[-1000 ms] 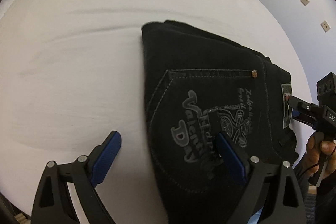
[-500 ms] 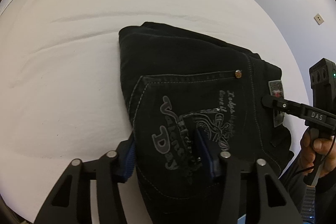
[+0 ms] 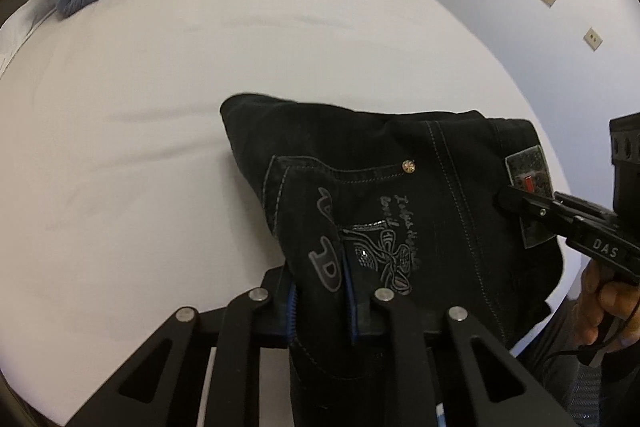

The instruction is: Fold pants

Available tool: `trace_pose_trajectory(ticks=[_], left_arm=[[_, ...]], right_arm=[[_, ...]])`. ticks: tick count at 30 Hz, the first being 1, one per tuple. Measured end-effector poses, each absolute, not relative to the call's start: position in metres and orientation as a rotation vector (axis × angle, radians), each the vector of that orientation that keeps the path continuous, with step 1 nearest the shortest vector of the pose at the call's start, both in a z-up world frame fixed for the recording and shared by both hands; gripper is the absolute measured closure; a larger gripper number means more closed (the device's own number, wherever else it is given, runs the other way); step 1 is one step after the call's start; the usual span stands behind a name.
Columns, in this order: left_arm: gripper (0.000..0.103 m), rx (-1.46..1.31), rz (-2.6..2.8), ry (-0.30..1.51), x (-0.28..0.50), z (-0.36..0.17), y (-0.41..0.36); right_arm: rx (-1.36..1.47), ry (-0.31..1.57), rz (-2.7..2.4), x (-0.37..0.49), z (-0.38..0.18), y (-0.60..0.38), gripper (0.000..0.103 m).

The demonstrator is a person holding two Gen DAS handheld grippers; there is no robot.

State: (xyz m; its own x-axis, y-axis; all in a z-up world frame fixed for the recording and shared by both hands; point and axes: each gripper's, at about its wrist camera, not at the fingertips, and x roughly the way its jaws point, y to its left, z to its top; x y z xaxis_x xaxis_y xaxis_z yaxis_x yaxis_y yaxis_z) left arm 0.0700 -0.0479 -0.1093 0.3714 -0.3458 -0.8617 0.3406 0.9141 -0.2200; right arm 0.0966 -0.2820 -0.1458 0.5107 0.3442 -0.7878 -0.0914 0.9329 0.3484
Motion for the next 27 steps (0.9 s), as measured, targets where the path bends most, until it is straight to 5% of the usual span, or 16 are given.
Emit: trace_pose_trajectory(ticks=[8, 15, 19, 27], left_arm=[[0.084, 0.028, -0.464, 1.055, 0.127, -0.093, -0.091], [0.080, 0.029, -0.458, 1.092, 0.158, -0.134, -0.117], [0.062, -0.019, -0.430, 1.102, 0.157, -0.154, -0.112], [0.035, -0.147, -0.369, 0.979, 0.136, -0.133, -0.071]], right_arm=[[0.318, 0.971, 0.240, 0.149, -0.129, -0.340, 0.089], [0.409, 1.049, 0.202, 0.195, -0.176, -0.401, 0.088], [0.426, 1.053, 0.178, 0.193, -0.209, -0.417, 0.067], [0.483, 0.948, 0.077, 0.142, -0.194, -0.441, 0.049]])
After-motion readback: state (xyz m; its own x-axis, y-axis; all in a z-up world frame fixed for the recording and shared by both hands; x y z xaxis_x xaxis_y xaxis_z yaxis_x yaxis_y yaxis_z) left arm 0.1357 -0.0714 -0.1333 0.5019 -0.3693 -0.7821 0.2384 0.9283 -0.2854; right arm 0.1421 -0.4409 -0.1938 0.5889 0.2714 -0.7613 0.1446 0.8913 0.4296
